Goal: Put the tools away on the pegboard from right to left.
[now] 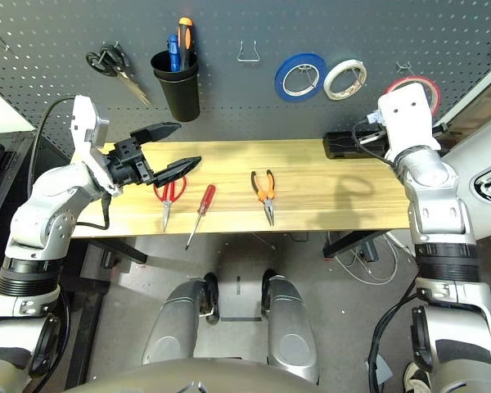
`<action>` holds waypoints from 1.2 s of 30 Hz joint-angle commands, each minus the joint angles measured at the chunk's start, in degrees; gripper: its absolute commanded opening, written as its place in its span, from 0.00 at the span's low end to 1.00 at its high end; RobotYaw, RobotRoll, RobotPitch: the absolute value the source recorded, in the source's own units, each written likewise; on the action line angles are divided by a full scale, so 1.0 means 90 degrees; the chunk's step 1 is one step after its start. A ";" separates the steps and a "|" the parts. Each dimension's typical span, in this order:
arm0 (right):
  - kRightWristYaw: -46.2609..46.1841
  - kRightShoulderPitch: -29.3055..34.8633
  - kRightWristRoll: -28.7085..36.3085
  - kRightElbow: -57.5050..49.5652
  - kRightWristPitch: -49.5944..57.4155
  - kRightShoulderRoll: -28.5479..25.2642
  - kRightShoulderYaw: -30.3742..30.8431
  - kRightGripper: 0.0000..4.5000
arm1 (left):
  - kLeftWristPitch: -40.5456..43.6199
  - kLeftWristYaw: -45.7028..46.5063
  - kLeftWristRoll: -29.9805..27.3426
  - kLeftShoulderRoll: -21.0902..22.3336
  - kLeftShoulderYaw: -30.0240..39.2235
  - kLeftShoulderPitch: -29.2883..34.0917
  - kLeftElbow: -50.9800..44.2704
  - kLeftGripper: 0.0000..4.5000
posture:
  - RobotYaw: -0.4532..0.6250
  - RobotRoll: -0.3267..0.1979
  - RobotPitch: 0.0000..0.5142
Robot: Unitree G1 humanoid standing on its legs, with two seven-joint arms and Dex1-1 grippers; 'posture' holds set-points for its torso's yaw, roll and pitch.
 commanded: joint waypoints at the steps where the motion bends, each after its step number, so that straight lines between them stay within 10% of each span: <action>1: -0.0071 -0.0158 0.0064 0.0573 -0.0145 -0.0135 -0.0219 0.01 | 0.0044 -0.0014 0.0017 0.0070 -0.0037 0.0058 -0.0108 1.00 | 0.38 0.62 0.28; 36: -0.0045 -0.2913 0.0048 0.5631 -0.1410 -0.0110 0.0025 0.01 | 0.0303 0.0064 0.0015 0.0162 -0.0126 0.0272 -0.0501 1.00 | 0.41 0.62 0.32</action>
